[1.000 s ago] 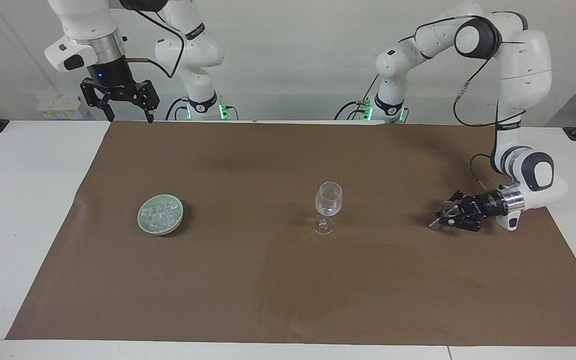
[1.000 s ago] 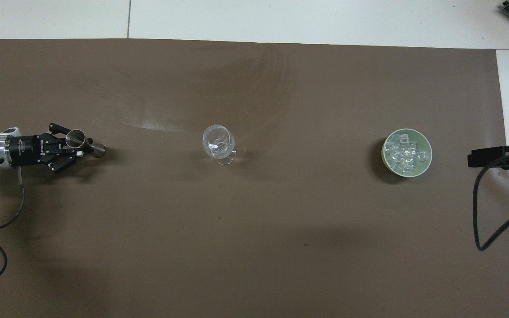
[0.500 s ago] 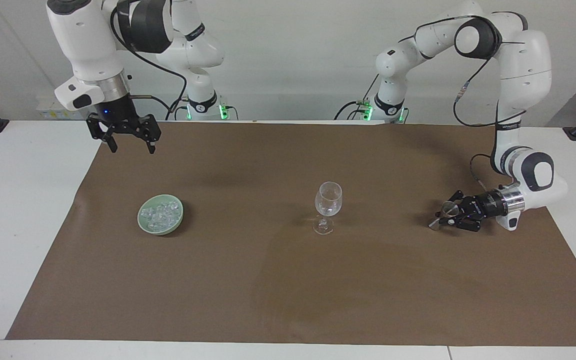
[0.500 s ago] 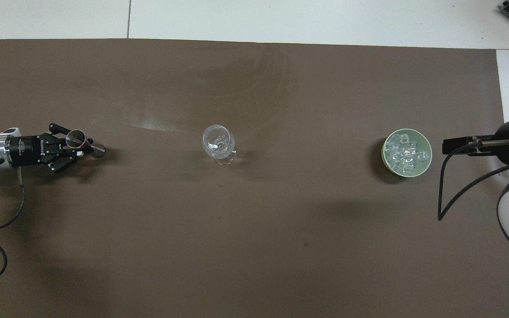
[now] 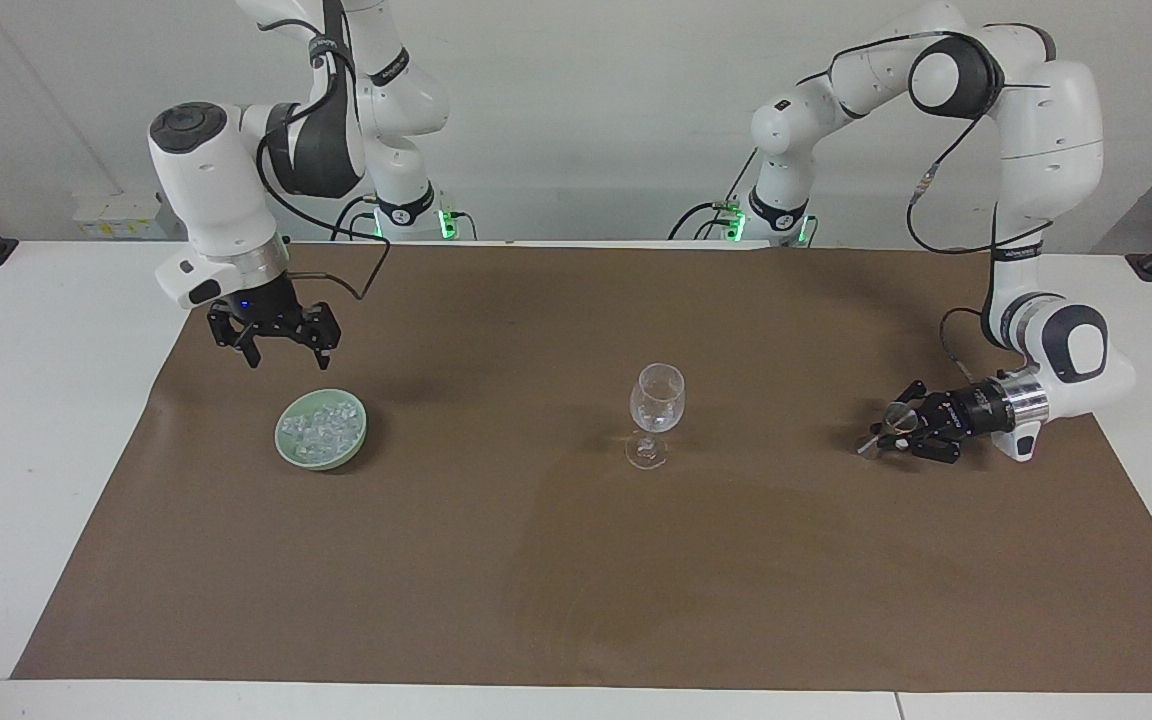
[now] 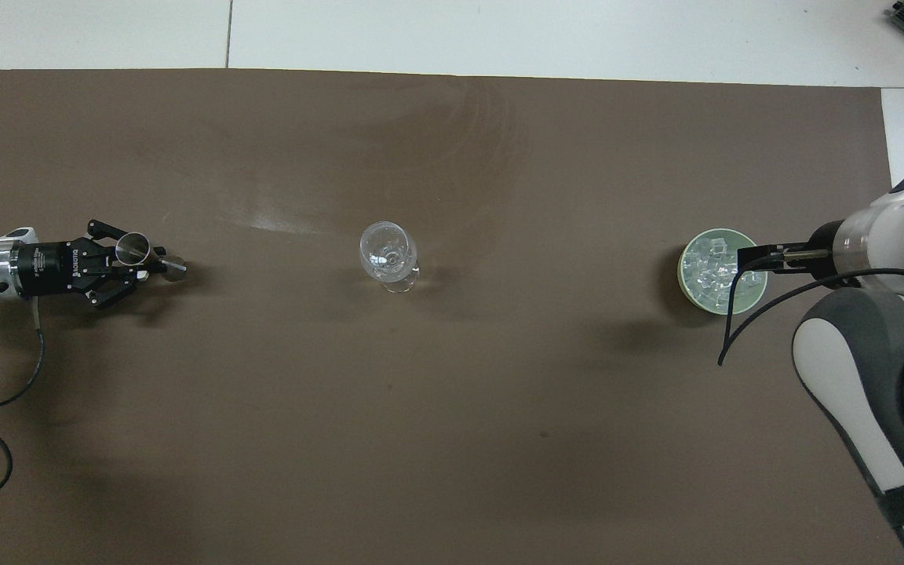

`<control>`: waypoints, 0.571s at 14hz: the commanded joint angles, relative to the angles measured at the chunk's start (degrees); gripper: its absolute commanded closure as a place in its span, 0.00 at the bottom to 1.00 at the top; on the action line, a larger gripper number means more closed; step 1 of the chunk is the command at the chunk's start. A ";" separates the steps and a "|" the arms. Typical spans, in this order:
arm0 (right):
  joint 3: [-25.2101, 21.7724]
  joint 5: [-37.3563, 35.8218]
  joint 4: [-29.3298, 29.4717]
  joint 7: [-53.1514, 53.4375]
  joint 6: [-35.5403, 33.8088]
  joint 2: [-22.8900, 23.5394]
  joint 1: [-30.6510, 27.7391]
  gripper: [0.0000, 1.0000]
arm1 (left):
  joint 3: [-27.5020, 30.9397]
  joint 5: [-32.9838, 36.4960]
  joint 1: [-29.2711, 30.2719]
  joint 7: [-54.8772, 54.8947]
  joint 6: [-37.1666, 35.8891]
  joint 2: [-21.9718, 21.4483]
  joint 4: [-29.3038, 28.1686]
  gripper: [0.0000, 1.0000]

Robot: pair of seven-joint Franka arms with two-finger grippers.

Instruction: Pour wine and add ice with both arms

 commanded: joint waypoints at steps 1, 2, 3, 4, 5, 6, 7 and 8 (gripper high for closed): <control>0.27 -0.73 -1.30 -1.42 2.33 1.01 -0.96 0.00 | 0.11 1.21 0.09 -0.75 -0.79 1.27 1.87 0.58; 0.18 -0.73 -1.47 -1.42 3.03 1.27 -0.96 0.00 | 0.11 1.21 0.09 -0.75 -0.70 1.27 1.87 0.50; 0.27 -0.73 -1.82 -1.42 3.74 1.62 -0.96 0.00 | 0.11 1.21 0.18 -0.75 -0.79 1.27 1.87 0.42; 0.27 -0.73 -2.18 -1.42 4.61 1.80 -0.96 0.00 | 0.11 1.21 0.18 -0.83 -0.79 1.27 1.95 0.29; 0.27 -0.64 -2.53 -1.42 5.40 2.15 -0.96 0.00 | 0.11 1.21 0.18 -0.84 -0.79 1.27 1.95 0.18; 0.27 -0.64 -2.97 -1.33 6.28 2.42 -0.96 0.00 | 0.11 1.21 0.18 -0.92 -0.79 1.27 1.95 0.07; 0.27 -0.64 -3.49 -1.33 6.73 2.85 -0.96 0.00 | 0.11 1.21 0.18 -0.92 -0.97 1.27 2.13 0.00; 0.27 -0.64 -3.85 -1.42 6.82 3.64 -1.05 0.00 | 0.11 1.30 0.35 -1.10 -1.32 1.27 2.30 0.00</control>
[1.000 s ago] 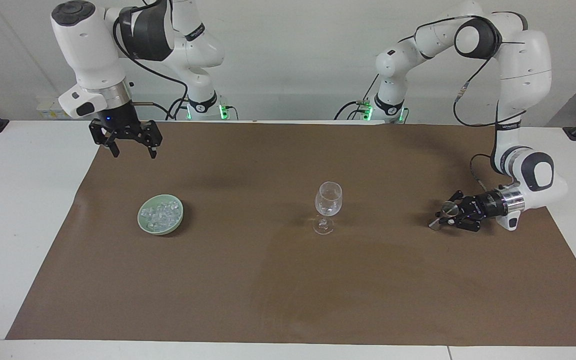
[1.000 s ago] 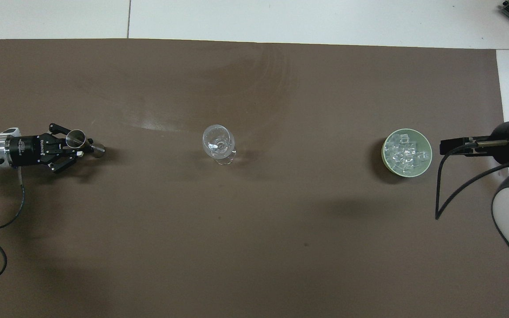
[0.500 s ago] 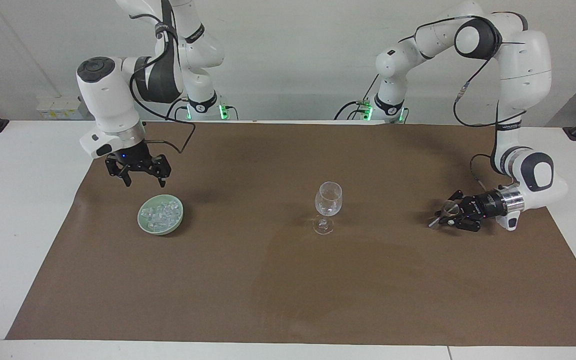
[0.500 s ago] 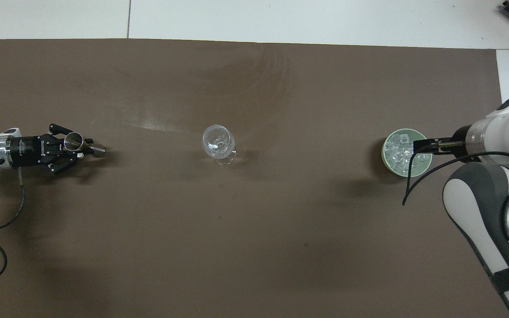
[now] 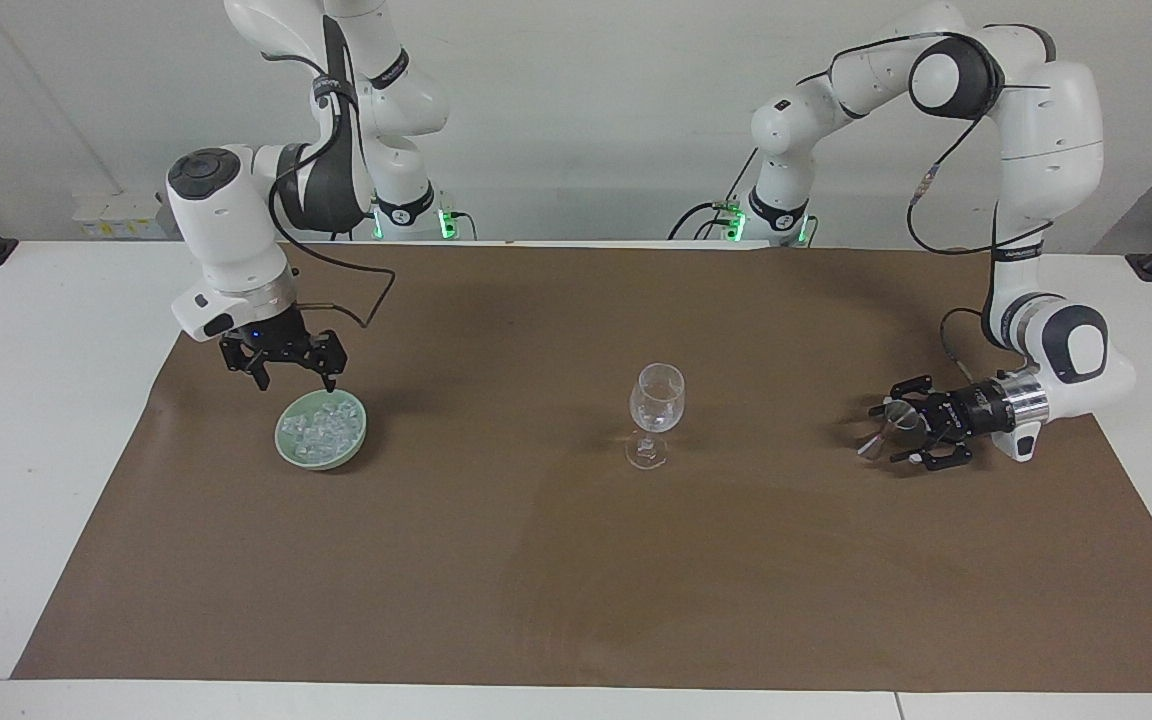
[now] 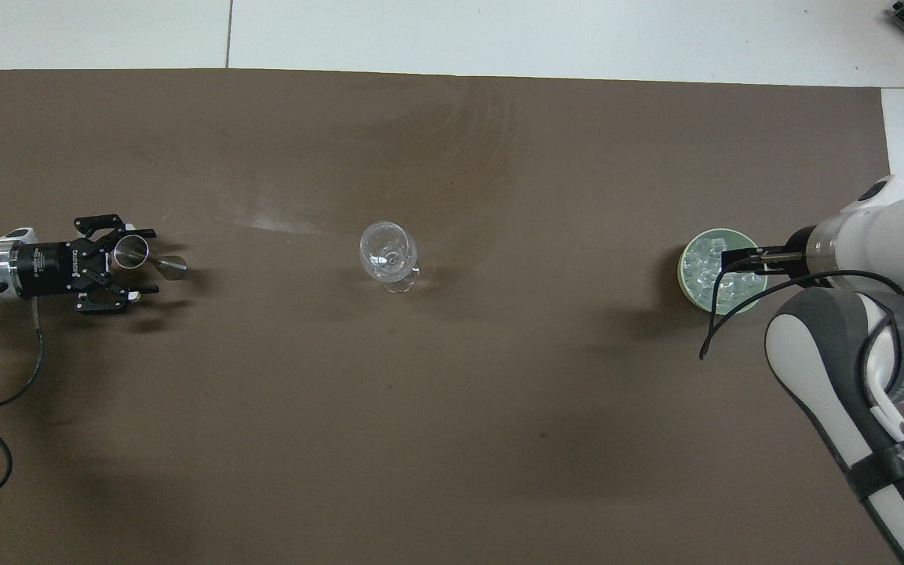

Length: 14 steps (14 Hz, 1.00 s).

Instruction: Pour wine and add ice with both arms

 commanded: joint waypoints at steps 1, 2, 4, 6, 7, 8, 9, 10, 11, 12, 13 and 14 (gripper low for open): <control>0.27 -0.64 -1.93 -1.42 2.12 1.76 -0.99 0.00 | 0.02 1.65 0.40 -1.27 -1.67 1.14 2.52 0.00; 0.27 -0.64 -1.93 -1.42 2.21 2.46 -1.17 0.00 | 0.02 1.74 0.58 -1.45 -1.93 1.14 2.79 0.00; 0.27 -0.64 -3.06 -1.33 4.57 3.61 -1.17 0.00 | 0.02 2.53 0.76 -1.54 -3.33 1.14 3.93 0.00; 0.27 -0.64 -4.83 -1.24 6.77 3.53 -1.17 0.00 | 0.02 3.84 1.46 -1.63 -4.74 1.14 4.89 0.00; 0.27 -0.64 -4.83 -1.24 6.95 3.61 -1.26 0.00 | 0.02 4.54 1.81 -1.71 -5.61 1.14 5.59 0.00; 0.27 -0.64 -4.83 -0.98 7.83 3.96 -1.26 0.00 | 0.02 5.16 2.25 -1.80 -6.15 1.14 6.21 0.00; 0.27 -0.64 -4.92 -0.71 9.31 4.66 -1.17 0.00 | 0.02 6.04 2.69 -1.80 -6.50 1.14 6.74 0.00; 0.27 -0.64 -4.92 -0.54 9.42 5.10 -1.17 0.01 | 0.02 6.65 3.21 -1.89 -7.02 1.14 7.35 0.00; 0.27 -0.64 -5.18 -0.54 9.42 5.20 -1.26 0.03 | 0.02 7.71 3.65 -1.72 -7.29 1.14 8.23 0.00; 0.27 -0.64 -5.62 -0.54 9.42 5.20 -1.26 0.10 | -0.07 9.63 3.83 -1.54 -7.29 1.14 9.72 0.00; 0.27 -0.64 -5.80 -0.45 9.50 5.37 -1.26 0.14 | -0.07 11.39 3.92 -1.45 -7.64 1.14 11.56 0.00; 0.27 -0.55 -6.06 -0.36 9.59 5.37 -1.17 0.23 | -0.07 13.50 3.66 -1.19 -7.73 0.79 13.58 0.00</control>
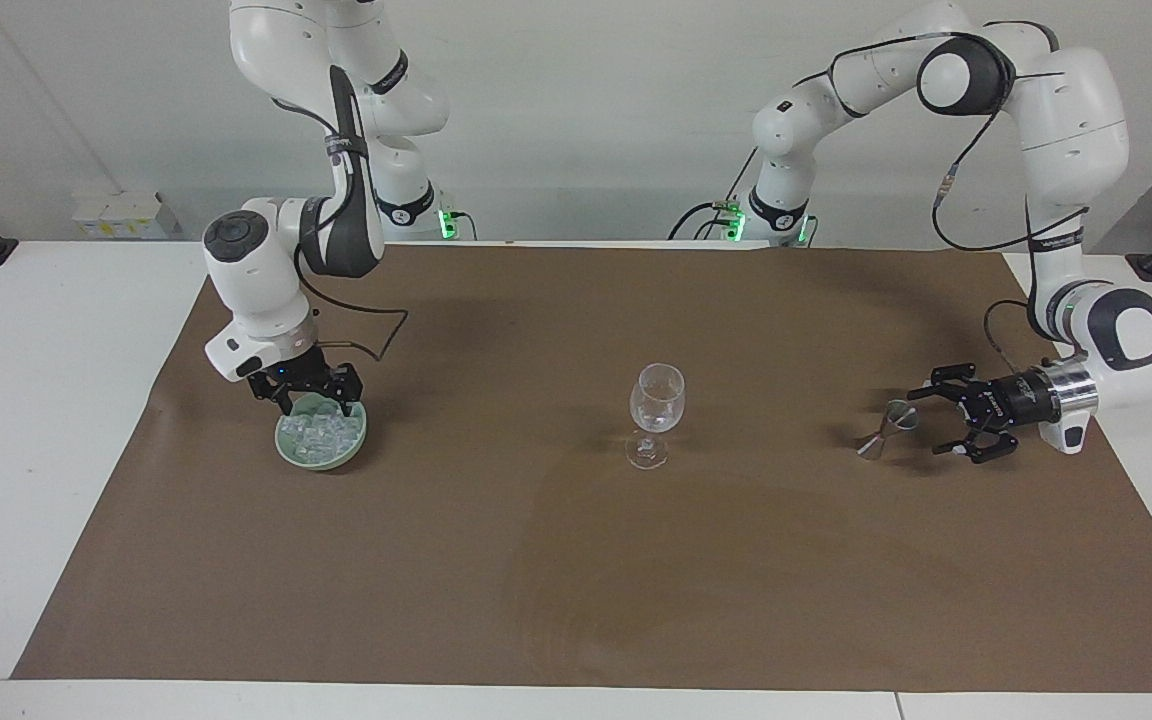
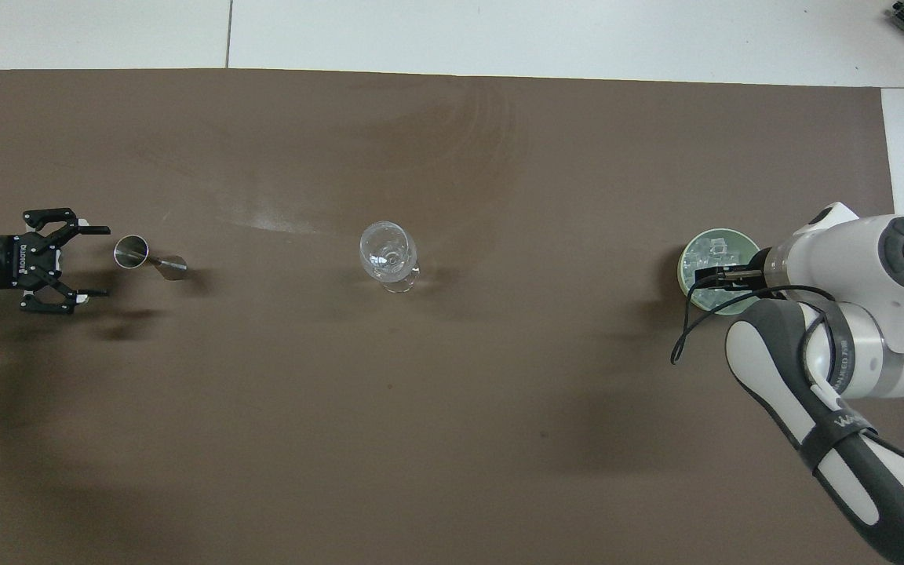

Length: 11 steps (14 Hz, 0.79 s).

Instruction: Pour wine and add ice with both arms

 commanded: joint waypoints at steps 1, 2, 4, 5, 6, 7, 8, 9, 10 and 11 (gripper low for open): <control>0.27 -0.64 -1.22 -0.36 1.87 0.01 -0.83 0.26 | -0.44 5.43 -0.13 -0.44 -1.92 0.11 6.36 0.00; 0.27 -0.64 -1.22 -0.36 2.04 0.10 -0.83 0.27 | -0.62 7.19 -0.39 -0.35 -2.00 -1.03 8.20 0.00; 0.27 -0.64 -1.14 0.60 3.70 0.71 -0.39 0.30 | -1.23 10.71 -0.92 -0.08 -2.35 -2.88 11.55 0.00; 0.27 -0.64 -1.22 0.78 3.97 0.80 -0.30 0.30 | -1.59 12.20 -1.62 -0.08 -3.14 -4.37 12.43 0.00; 0.27 -0.64 -1.31 0.78 3.98 0.80 -0.30 0.30 | -1.59 13.35 -2.50 -0.08 -4.10 -5.60 13.83 0.00; 0.27 -0.64 -1.49 0.78 3.89 0.72 -0.47 0.30 | -1.59 15.01 -3.64 0.01 -4.63 -6.74 15.50 0.00; 0.27 -0.64 -1.66 0.69 3.37 0.63 -0.74 0.29 | -1.59 16.59 -4.78 0.01 -5.16 -7.97 16.65 0.00; 0.27 -0.55 -1.75 0.69 3.10 0.54 -0.82 0.29 | -1.42 17.22 -5.92 -0.08 -5.17 -9.72 16.75 0.00; 0.27 -0.64 -2.10 0.69 3.10 0.45 -0.83 0.29 | -1.41 18.27 -6.89 0.01 -5.17 -11.83 16.83 0.00; 0.27 -0.55 -2.63 0.78 3.10 0.28 -0.83 0.29 | -1.41 20.63 -8.29 0.18 -5.08 -13.50 16.84 0.00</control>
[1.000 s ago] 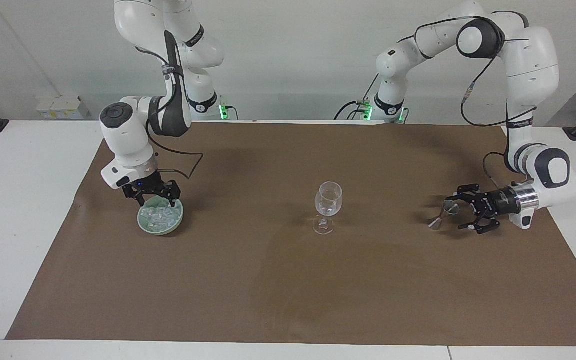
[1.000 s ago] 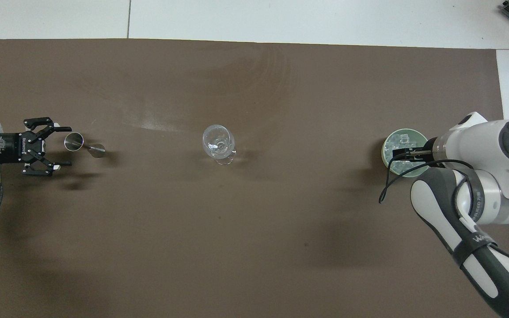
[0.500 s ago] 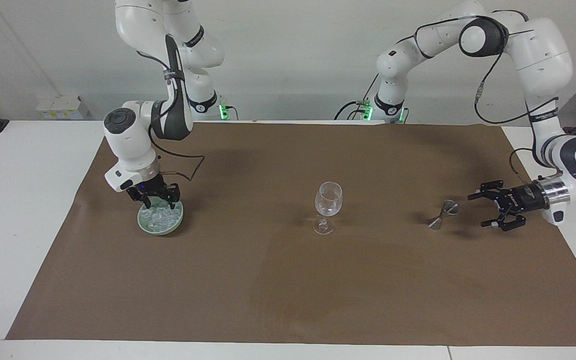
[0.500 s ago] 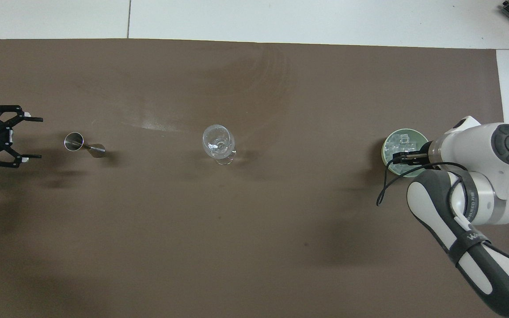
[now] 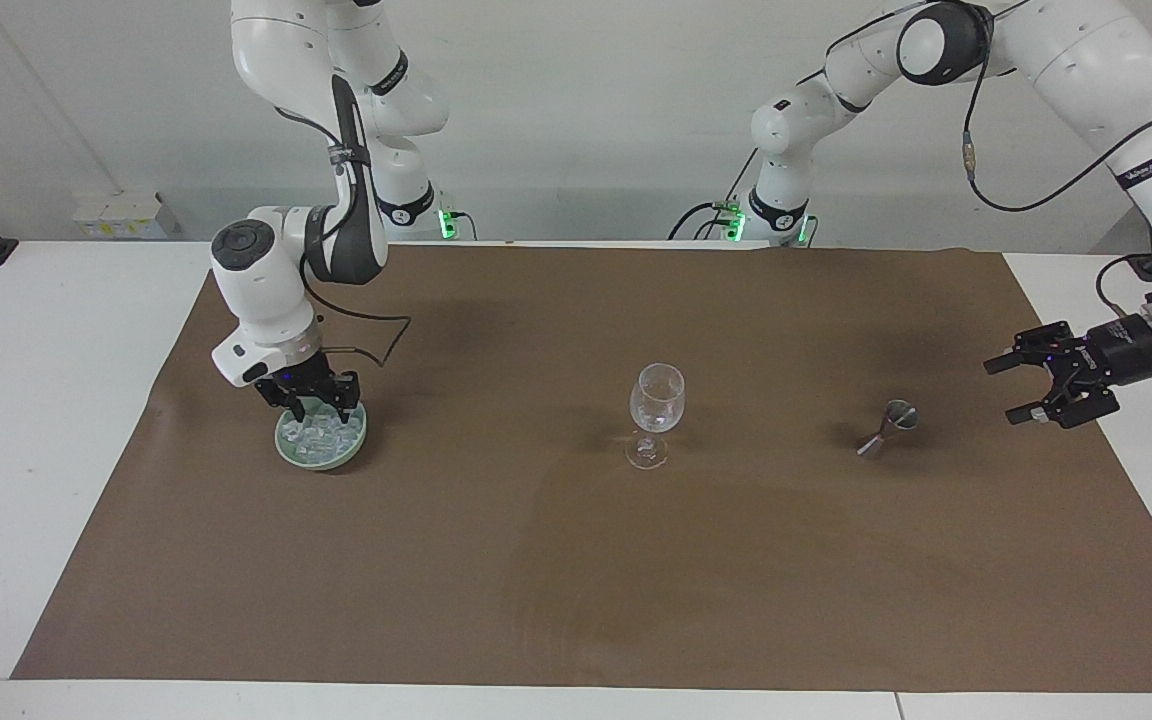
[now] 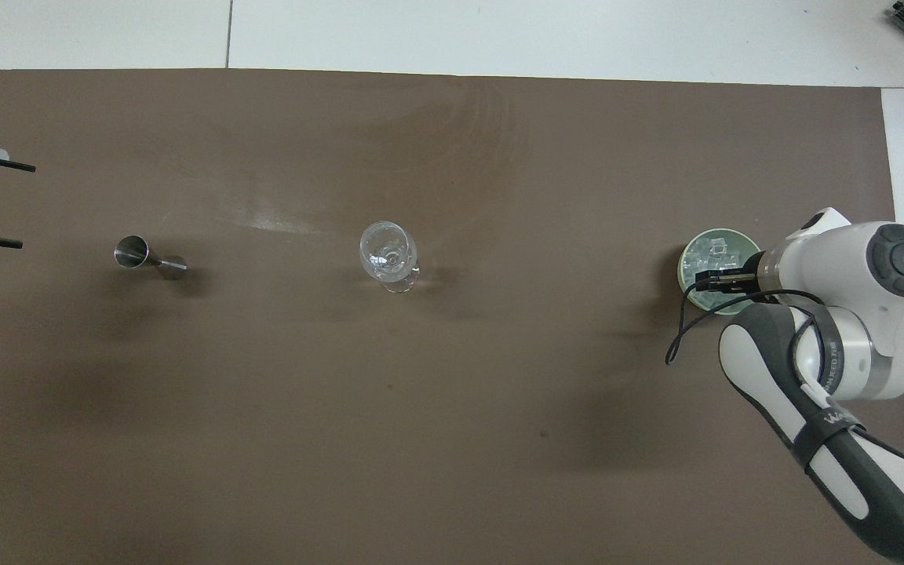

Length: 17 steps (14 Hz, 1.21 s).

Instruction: Pour wine and add ice with both arms

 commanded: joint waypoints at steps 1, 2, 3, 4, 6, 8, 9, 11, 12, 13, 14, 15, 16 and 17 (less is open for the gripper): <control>0.27 -0.55 -2.24 0.87 0.74 -0.72 -0.80 0.29 | 1.15 5.67 -4.38 0.12 -1.14 -5.50 0.26 0.00; 0.27 -0.55 -2.43 1.22 0.74 -0.80 -0.80 0.29 | 1.15 7.08 -5.71 0.12 -1.23 -6.74 1.13 0.00; 0.27 -0.55 -2.43 1.23 0.83 -0.81 -0.80 0.29 | 1.15 8.57 -6.68 0.21 -1.32 -7.53 1.84 0.00; 0.27 -0.55 -2.34 1.23 0.74 -0.81 -0.88 0.29 | 1.15 10.50 -8.08 0.55 -1.49 -8.59 2.54 0.00; 0.27 -0.55 -2.16 1.23 0.74 -0.72 -1.50 0.44 | 1.15 14.72 -11.16 2.57 -1.76 -10.34 3.86 0.00; 0.36 -0.55 -1.99 1.23 0.74 -0.80 -1.41 0.90 | 1.15 18.24 -13.97 5.81 -1.76 -12.80 3.87 0.00; 0.36 -0.55 -1.81 1.23 0.74 -0.89 -1.41 1.00 | 1.15 20.61 -15.55 7.83 -2.11 -13.77 3.95 0.00; 0.36 -0.55 -1.72 1.84 0.74 -1.51 -1.33 1.00 | 1.15 25.35 -18.71 13.18 -3.16 -15.36 4.22 0.00; 0.36 -0.55 -1.72 1.84 0.66 -1.68 -1.33 1.00 | 1.24 27.03 -19.77 15.74 -4.99 -15.45 4.39 0.00; 0.36 -0.55 -1.72 1.84 0.57 -1.95 -1.15 1.00 | 1.24 27.22 -19.96 18.81 -6.84 -15.37 5.00 0.00; 0.36 -0.55 -1.72 1.84 0.13 -2.21 -1.15 1.00 | 1.15 27.48 -20.05 23.19 -8.16 -15.36 5.18 0.00; 0.36 -0.55 -1.64 1.84 -0.31 -2.56 -1.06 1.00 | 0.98 28.10 -19.96 27.50 -9.13 -15.80 5.19 0.00; 0.36 -0.55 -1.29 1.84 -1.10 -3.00 -0.97 1.00 | 0.36 29.49 -19.96 31.37 -8.97 -17.28 5.10 0.00; 0.36 -0.55 -0.94 1.84 -2.23 -3.26 -0.89 1.00 | -0.60 32.03 -20.05 36.02 -8.97 -18.26 5.01 0.00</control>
